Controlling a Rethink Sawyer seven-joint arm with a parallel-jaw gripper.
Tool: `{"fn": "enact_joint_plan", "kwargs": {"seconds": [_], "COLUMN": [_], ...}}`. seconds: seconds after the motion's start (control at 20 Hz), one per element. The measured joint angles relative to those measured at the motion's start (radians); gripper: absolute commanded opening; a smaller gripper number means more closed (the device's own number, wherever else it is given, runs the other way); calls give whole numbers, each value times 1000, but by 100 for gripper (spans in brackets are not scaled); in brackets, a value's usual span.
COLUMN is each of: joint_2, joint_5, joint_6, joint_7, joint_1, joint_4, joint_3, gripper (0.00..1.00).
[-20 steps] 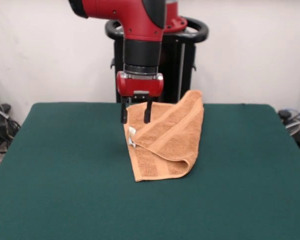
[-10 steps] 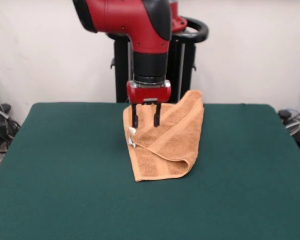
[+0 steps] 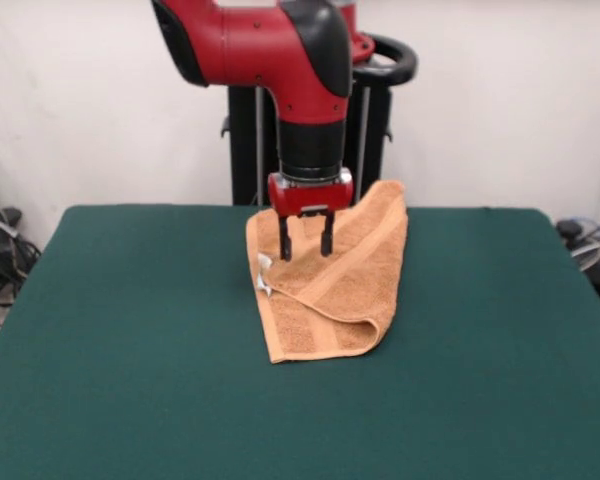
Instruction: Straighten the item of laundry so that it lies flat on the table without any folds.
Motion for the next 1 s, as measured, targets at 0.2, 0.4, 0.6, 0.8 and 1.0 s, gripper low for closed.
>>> {"fn": "enact_joint_plan", "kwargs": {"seconds": [0.2, 0.4, 0.6, 0.8, 1.0], "joint_2": [17, 32, 52, 67, 71], "joint_5": [0, 0, 0, 0, 0], "joint_6": [0, -1, -15, -36, -52], "joint_7": [0, 0, 0, 0, 0], "joint_1": [0, 0, 0, 0, 0], "joint_4": [0, -1, -5, -8, -8], "joint_3": [0, 0, -2, -8, -21], "gripper": [100, 100, 100, 100, 100]}}
